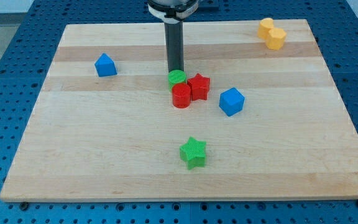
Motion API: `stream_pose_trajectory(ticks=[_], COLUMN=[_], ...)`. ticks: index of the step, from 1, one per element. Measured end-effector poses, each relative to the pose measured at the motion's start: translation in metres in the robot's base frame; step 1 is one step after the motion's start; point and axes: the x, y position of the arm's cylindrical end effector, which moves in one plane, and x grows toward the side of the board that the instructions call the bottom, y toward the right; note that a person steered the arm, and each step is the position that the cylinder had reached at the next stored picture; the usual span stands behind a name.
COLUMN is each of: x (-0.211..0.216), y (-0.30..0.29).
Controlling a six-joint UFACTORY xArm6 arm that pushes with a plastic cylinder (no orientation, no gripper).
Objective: Slightly push the red blocks to the right
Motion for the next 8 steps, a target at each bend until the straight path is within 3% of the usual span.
stream_pose_trajectory(ticks=[3, 5, 8], x=[0.010, 0.085, 0.086], y=[-0.051, -0.041, -0.006])
